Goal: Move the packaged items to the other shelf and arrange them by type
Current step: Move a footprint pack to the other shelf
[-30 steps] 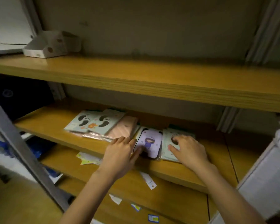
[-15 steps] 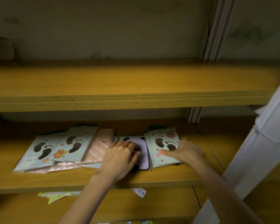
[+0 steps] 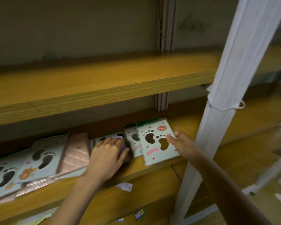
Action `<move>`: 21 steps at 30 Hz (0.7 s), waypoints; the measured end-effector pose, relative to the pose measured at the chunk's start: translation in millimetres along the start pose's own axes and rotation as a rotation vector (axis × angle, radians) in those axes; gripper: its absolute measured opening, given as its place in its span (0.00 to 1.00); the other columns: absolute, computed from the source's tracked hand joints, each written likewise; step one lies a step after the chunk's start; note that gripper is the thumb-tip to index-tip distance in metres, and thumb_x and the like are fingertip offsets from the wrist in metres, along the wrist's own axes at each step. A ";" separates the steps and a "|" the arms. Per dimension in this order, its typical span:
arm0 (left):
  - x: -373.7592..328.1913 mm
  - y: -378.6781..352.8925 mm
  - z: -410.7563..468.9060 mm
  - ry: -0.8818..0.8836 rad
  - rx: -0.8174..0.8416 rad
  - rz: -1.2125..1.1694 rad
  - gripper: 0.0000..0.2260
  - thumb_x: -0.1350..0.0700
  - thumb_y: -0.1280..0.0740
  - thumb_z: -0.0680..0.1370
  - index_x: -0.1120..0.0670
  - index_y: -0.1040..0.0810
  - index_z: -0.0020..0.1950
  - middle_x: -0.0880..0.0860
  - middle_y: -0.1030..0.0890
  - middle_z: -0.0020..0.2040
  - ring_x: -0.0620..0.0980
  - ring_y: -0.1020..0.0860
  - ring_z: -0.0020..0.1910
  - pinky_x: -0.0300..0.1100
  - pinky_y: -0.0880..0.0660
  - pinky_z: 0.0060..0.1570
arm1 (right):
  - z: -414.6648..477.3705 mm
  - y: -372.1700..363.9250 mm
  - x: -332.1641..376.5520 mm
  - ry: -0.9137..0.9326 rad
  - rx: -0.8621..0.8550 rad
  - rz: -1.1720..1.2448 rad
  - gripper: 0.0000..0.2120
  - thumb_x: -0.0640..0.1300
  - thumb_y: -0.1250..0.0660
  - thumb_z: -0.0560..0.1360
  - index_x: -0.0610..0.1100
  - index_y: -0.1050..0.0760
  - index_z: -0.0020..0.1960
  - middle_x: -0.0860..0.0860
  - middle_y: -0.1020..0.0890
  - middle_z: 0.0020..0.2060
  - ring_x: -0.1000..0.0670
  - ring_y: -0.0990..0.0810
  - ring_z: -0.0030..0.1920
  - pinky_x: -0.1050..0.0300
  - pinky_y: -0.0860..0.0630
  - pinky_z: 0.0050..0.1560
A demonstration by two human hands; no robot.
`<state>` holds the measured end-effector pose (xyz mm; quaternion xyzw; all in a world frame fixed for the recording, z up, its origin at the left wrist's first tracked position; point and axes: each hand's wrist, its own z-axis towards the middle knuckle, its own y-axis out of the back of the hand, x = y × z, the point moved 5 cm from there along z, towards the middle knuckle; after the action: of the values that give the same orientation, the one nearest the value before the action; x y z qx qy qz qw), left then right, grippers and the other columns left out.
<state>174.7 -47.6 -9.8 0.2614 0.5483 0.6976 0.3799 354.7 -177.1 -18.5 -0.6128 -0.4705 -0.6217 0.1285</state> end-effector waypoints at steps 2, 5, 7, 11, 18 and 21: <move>-14.4 4.1 -0.3 -0.031 -0.029 -0.006 0.18 0.45 0.42 0.78 0.52 0.26 0.62 0.53 0.21 0.59 0.53 0.24 0.58 0.47 0.29 0.56 | -12.6 12.2 -7.6 -0.021 -0.001 0.026 0.07 0.48 0.41 0.79 0.44 0.31 0.51 0.50 0.19 0.41 0.55 0.18 0.38 0.61 0.21 0.38; -37.5 5.4 -3.1 -0.055 -0.030 -0.016 0.18 0.45 0.41 0.78 0.52 0.26 0.63 0.53 0.21 0.59 0.53 0.24 0.58 0.48 0.29 0.56 | -29.2 27.4 -18.9 -0.047 0.057 0.029 0.07 0.48 0.40 0.79 0.45 0.29 0.49 0.52 0.18 0.39 0.56 0.18 0.36 0.66 0.22 0.32; -53.8 5.4 -6.4 -0.068 -0.038 -0.024 0.17 0.46 0.41 0.78 0.52 0.26 0.62 0.53 0.21 0.59 0.53 0.23 0.57 0.47 0.28 0.56 | -40.9 36.7 -28.0 -0.057 0.112 0.034 0.08 0.48 0.40 0.79 0.43 0.28 0.51 0.52 0.18 0.39 0.56 0.18 0.35 0.67 0.24 0.30; -87.8 7.2 -18.3 -0.054 -0.043 0.009 0.17 0.46 0.41 0.78 0.51 0.25 0.62 0.52 0.20 0.58 0.52 0.23 0.57 0.47 0.27 0.53 | -65.1 59.4 -48.0 -0.047 0.191 0.055 0.08 0.47 0.41 0.80 0.44 0.28 0.53 0.52 0.18 0.40 0.57 0.18 0.35 0.68 0.24 0.31; -166.1 12.6 -48.8 -0.003 -0.041 0.069 0.14 0.49 0.32 0.74 0.54 0.21 0.55 0.53 0.17 0.51 0.54 0.19 0.50 0.48 0.23 0.47 | -110.4 122.5 -89.4 -0.022 0.312 0.059 0.10 0.47 0.41 0.80 0.43 0.30 0.58 0.51 0.17 0.43 0.57 0.17 0.37 0.68 0.24 0.33; -206.7 12.7 -55.6 0.017 -0.044 0.076 0.12 0.50 0.31 0.73 0.54 0.20 0.53 0.53 0.16 0.48 0.53 0.18 0.46 0.47 0.22 0.43 | -127.0 159.3 -108.3 -0.018 0.311 0.077 0.11 0.46 0.42 0.80 0.43 0.29 0.59 0.49 0.17 0.45 0.56 0.16 0.39 0.65 0.23 0.35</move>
<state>246.9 -249.3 -1.5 0.2678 0.5258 0.7255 0.3541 414.0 -400.0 -21.3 -0.6088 -0.5383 -0.5304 0.2414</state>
